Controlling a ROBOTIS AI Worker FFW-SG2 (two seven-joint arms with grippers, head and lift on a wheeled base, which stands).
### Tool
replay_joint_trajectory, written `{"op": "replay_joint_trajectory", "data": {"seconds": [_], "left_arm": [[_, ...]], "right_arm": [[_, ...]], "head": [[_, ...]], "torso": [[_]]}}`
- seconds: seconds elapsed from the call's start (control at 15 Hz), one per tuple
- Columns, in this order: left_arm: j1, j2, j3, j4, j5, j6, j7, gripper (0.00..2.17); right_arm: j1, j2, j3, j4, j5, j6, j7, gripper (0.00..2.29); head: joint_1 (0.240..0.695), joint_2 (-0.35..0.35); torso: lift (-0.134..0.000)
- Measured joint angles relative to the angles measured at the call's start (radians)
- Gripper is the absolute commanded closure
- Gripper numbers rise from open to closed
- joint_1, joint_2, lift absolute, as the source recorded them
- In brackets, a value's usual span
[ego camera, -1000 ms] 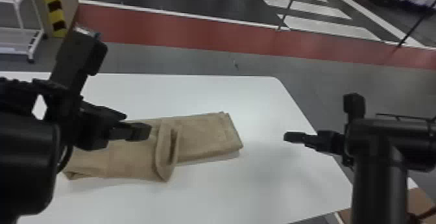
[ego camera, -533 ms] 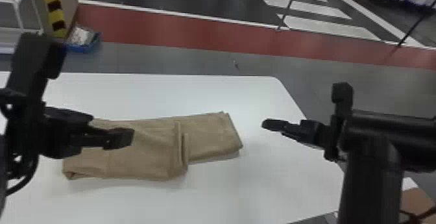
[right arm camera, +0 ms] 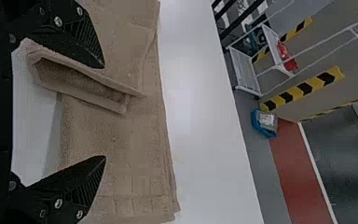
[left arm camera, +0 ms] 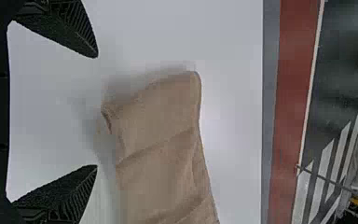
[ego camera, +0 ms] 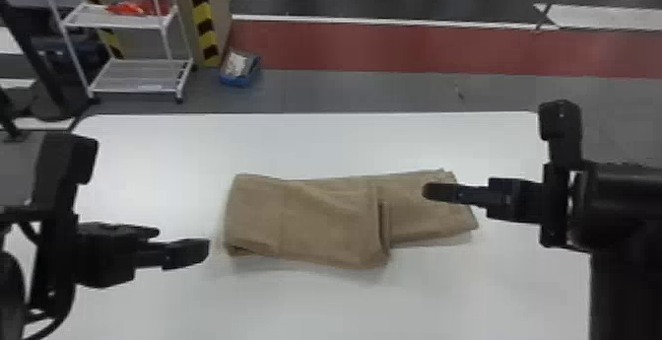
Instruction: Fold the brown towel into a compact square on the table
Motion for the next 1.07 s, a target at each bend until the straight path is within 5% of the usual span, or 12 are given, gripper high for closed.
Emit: {"op": "replay_joint_trajectory", "data": {"seconds": [0.2,1.07], "left_arm": [[0.035,0.011,0.051,-0.008,0.022,0.0,-0.009,0.04],[0.054,0.011,0.077,0.007,0.049,0.0,-0.005,0.04]], "right_arm": [[0.036,0.0,0.074,0.009,0.003,0.0,-0.042,0.26],[0.026,0.0,0.193,0.119,-0.025,0.0,-0.124,0.26]], "head": [[0.695,0.06],[0.695,0.12]], "torso": [[-0.125],[-0.125]]}}
